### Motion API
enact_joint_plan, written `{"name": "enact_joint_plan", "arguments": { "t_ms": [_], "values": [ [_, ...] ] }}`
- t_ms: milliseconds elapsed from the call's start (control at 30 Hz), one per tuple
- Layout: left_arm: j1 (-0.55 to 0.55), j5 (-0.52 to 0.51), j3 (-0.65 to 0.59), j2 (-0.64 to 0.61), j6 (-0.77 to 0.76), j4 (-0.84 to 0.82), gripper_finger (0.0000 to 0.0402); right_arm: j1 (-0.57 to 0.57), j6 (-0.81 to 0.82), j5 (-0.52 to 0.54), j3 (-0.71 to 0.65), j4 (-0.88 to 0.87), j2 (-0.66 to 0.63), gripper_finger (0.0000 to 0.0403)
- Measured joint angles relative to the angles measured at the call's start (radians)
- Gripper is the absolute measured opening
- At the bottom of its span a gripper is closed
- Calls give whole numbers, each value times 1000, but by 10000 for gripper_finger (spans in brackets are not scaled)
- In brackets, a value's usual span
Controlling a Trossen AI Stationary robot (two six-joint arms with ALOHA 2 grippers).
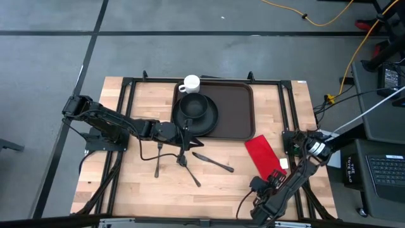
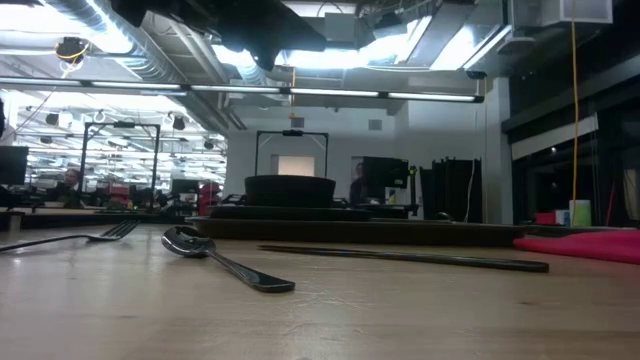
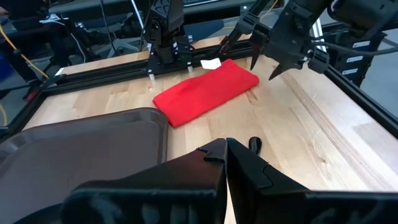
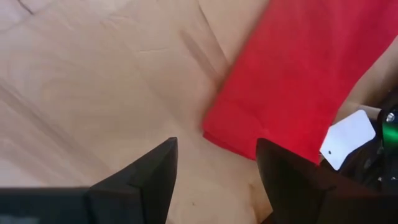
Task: Set up tray
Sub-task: Put the red table napkin on the brown serving tray to the right of the black plate
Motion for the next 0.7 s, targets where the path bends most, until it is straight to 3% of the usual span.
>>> {"name": "enact_joint_plan", "arguments": {
  "t_ms": [700],
  "values": [
    [0,-13,0,0,0,0,4,-4,-3,35,-1,-46,79,220]
  ]
}}
